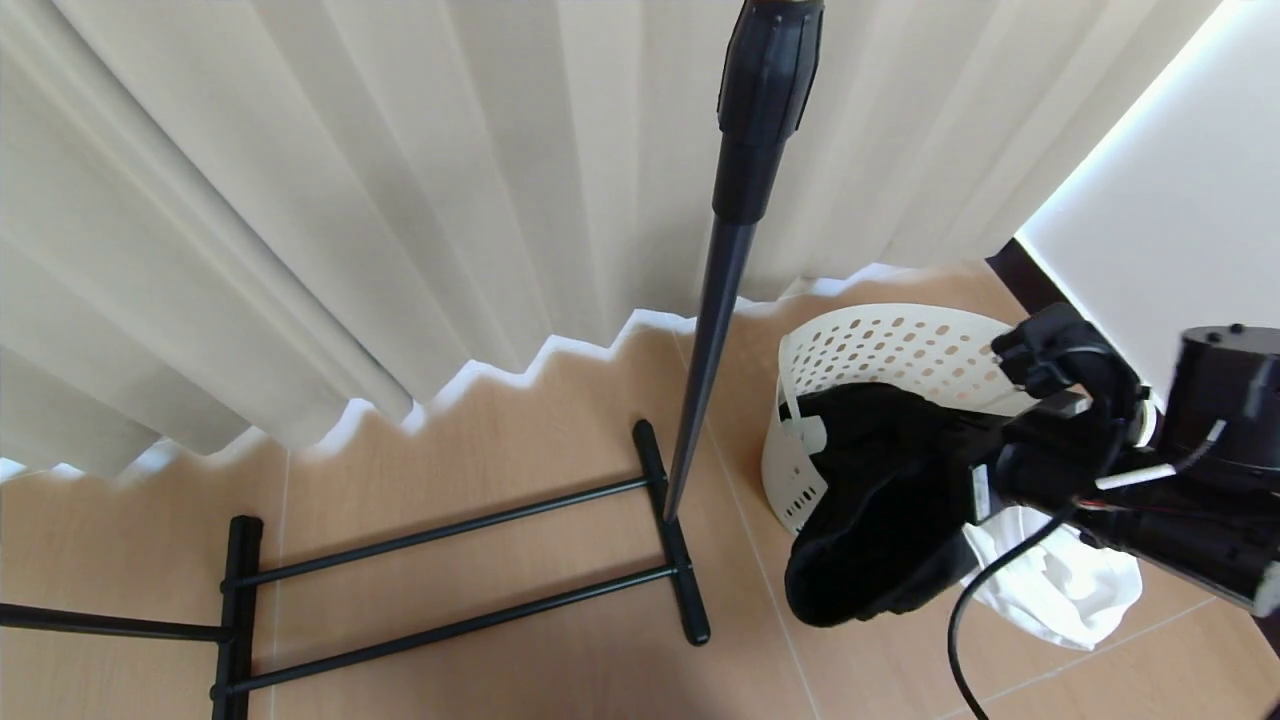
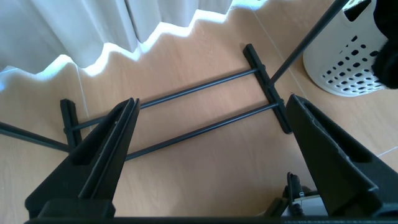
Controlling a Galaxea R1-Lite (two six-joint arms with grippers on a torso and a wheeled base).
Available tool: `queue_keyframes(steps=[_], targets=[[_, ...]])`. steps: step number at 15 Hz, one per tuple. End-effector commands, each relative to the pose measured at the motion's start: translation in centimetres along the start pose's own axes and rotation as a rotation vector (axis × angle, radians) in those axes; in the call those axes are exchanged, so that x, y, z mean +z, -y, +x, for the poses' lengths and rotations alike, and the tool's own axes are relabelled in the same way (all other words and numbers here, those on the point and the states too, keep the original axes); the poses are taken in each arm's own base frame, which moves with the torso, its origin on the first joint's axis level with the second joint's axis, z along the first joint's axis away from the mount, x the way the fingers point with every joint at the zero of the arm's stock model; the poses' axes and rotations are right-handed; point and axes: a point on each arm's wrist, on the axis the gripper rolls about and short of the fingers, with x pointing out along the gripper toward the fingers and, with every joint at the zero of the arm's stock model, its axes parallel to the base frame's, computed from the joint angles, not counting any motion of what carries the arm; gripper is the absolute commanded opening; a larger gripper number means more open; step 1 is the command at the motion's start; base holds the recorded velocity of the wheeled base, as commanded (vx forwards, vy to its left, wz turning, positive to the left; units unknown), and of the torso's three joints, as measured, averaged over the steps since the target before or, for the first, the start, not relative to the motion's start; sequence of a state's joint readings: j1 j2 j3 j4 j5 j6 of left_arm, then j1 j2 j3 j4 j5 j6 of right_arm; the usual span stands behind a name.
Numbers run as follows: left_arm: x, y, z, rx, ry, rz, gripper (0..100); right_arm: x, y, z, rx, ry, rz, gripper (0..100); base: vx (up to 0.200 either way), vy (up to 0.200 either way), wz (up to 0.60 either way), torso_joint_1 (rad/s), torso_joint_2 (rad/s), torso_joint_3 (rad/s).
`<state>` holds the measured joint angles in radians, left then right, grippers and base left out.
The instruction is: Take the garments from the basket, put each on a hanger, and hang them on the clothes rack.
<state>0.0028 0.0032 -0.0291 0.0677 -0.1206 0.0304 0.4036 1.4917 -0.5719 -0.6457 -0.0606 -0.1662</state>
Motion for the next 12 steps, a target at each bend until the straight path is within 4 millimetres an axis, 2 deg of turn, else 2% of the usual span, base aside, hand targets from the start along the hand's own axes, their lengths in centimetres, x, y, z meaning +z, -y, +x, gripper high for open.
queue_keyframes(steps=[1,3,8,12], targets=[[0.0,0.0,0.0,0.0,-0.001,0.0,100,1.8,-1.7,-7.6,0.054,0.209,-0.004,0,0.0,0.0,0.0,0.0,0.0,0.0],[0.0,0.0,0.0,0.0,-0.001,0.002,100,2.0,-1.6,-8.7,0.058,0.24,-0.007,0,0.0,0.0,0.0,0.0,0.0,0.0],[0.0,0.0,0.0,-0.002,-0.001,0.002,100,2.0,-1.4,-8.6,0.046,0.241,-0.002,0,0.0,0.0,0.0,0.0,0.0,0.0],[0.0,0.0,0.0,-0.002,-0.001,0.002,100,2.0,-1.2,-8.6,0.033,0.245,0.001,0,0.0,0.0,0.0,0.004,0.0,0.14]])
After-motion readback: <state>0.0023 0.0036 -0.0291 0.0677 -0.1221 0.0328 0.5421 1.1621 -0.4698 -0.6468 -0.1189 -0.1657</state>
